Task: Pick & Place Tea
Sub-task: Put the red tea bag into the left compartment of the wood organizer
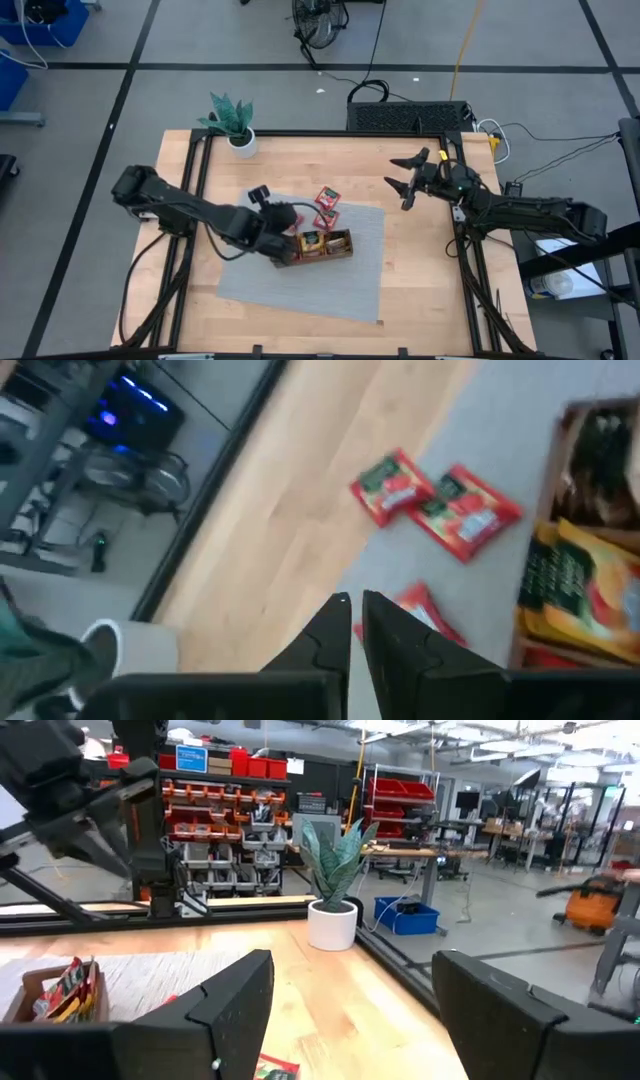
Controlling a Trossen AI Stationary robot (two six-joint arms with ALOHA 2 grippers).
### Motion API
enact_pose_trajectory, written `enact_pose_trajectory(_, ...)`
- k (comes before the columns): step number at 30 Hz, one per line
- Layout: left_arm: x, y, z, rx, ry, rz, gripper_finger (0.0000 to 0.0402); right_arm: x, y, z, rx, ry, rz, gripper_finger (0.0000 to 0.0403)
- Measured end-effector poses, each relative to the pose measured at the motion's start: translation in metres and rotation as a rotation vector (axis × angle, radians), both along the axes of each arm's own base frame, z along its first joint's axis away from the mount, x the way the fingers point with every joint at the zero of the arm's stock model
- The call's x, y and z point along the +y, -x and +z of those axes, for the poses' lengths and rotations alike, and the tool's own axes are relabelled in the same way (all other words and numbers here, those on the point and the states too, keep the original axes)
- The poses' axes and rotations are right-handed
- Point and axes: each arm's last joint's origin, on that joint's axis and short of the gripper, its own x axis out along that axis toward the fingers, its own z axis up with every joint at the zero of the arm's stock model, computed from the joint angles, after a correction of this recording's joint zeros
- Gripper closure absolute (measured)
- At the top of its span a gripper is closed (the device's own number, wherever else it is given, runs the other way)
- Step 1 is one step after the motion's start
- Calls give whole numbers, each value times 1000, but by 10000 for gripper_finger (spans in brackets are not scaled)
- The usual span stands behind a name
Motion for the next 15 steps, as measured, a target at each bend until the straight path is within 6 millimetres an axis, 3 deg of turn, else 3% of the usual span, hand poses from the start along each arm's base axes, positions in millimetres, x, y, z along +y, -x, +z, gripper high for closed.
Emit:
enact_pose_trajectory(5, 18, 7, -11, -76, 49, -99, 364, -1, -2, -3, 14, -16, 1, 149)
enact_pose_trajectory(9, 53, 2, -29, -73, 156, -185, 364, -2, -5, -3, 7, -13, 1, 149)
enact_pose_trajectory(15, 105, 0, -43, -84, 221, -201, 364, -16, -38, 3, 276, -160, 18, 149)
